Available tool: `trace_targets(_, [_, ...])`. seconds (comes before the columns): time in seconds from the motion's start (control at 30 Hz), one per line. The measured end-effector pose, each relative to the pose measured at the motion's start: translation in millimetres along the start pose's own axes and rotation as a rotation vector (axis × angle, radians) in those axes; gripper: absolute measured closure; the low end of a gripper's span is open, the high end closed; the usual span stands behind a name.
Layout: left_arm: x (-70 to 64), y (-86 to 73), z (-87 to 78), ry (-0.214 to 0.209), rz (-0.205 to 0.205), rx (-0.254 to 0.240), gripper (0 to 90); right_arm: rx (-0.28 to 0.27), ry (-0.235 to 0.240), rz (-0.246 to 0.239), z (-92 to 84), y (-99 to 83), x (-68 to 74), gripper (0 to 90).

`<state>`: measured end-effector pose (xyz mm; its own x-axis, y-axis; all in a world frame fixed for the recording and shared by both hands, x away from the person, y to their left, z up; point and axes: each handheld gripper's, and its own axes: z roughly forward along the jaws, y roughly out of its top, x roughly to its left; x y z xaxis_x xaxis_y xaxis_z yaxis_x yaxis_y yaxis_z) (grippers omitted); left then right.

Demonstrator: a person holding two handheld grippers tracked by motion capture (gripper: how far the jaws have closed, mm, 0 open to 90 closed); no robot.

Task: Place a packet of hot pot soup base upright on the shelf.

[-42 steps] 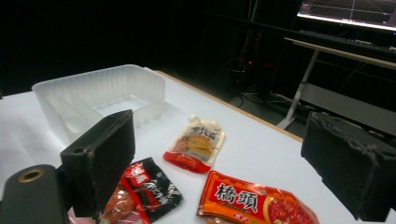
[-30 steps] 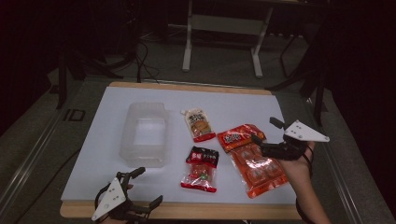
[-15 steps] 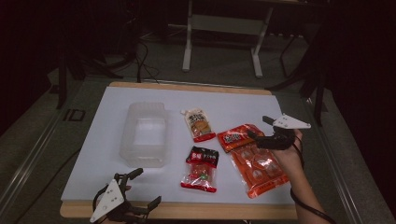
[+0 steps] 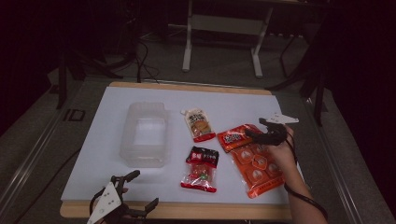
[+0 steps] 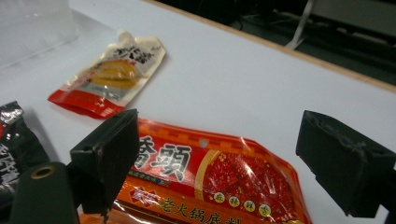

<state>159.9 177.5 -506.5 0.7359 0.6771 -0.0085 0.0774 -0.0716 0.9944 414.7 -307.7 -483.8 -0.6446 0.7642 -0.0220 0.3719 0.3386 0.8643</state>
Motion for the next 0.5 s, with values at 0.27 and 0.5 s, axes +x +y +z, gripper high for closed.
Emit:
trace_targets(0.27, [-0.5,-1.6,-4.6,0.021,-0.004,0.008,0.0,0.066,-0.007,0.013,18.5,-7.0,-10.3,13.5])
trace_targets(0.5, [-0.2,-3.0,-7.5,0.030,-0.007,0.017,0.0,0.135,-0.016,0.045,33.7,-16.7,-23.6,12.6])
